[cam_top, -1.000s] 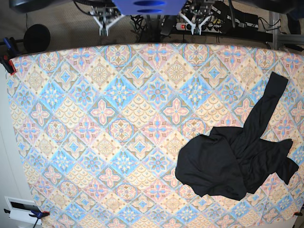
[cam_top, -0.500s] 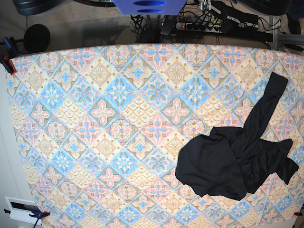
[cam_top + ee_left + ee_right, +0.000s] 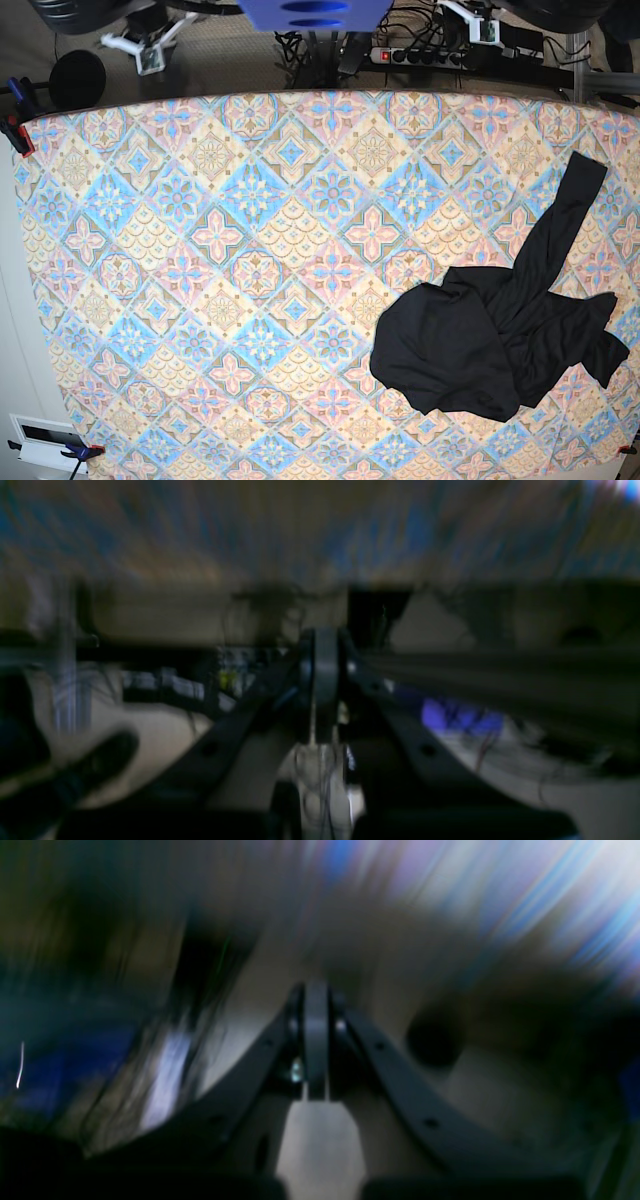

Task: Layout the t-shirt on the table in an organized manner, then fold the t-shirt properly
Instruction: 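Reach the right gripper to the black shirt and grasp its edge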

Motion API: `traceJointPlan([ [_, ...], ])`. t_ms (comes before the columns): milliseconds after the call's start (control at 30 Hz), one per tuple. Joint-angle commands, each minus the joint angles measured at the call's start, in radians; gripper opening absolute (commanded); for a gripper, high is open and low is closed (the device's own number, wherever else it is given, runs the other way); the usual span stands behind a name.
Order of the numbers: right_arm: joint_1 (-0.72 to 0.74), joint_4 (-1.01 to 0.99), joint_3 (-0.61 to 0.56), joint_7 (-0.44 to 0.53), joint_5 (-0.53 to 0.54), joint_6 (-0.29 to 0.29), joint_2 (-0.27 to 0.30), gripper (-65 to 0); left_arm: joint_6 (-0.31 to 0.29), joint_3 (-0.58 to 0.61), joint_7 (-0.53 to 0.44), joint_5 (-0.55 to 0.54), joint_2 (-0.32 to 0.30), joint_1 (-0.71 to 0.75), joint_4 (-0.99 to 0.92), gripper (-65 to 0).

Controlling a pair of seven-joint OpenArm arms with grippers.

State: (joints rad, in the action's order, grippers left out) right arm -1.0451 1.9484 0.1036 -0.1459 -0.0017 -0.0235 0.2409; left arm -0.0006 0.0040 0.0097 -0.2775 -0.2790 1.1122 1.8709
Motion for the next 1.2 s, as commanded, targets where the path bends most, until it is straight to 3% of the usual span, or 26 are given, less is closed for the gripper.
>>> traceJointPlan([
  [0, -0.045, 0.027, -0.002, -0.047, 0.002, 0.015, -0.013, -65.0, 0.000, 0.000, -0.015, 0.005, -0.012, 0.029, 0.046, -64.9],
  [167, -0.034, 0.062, 0.044, -0.108, 0.002, 0.017, -0.012, -65.0, 0.000, -0.025, -0.014, 0.007, -0.018, 0.019, 0.094, -64.9],
  [367, 0.177, 0.061, -0.026, -0.113, 0.002, 0.018, -0.013, -65.0, 0.000, -0.123, -0.007, 0.007, -0.012, -0.062, 0.095, -64.9],
  [467, 0.273, 0.061, -0.075, -0.160, 0.002, 0.020, -0.013, -65.0, 0.000, -0.170, -0.007, 0.007, -0.012, -0.073, 0.095, -64.9],
  [833, 0.785, 0.046, -0.425, -0.386, 0.006, 0.023, -0.012, -65.0, 0.000, -0.232, -0.007, 0.001, -0.010, -0.136, 0.092, -64.8],
  [933, 0.935, -0.010, -0.519, -0.401, 0.012, 0.023, -0.019, -64.9, 0.000, -0.232, -0.006, -0.001, 0.004, -0.152, 0.092, -64.8],
  [1167, 1.070, -0.254, -0.592, -0.398, 0.013, 0.023, -0.194, -55.5, 0.000, -0.269, 0.074, -0.001, 0.059, -0.221, 0.055, -64.8],
])
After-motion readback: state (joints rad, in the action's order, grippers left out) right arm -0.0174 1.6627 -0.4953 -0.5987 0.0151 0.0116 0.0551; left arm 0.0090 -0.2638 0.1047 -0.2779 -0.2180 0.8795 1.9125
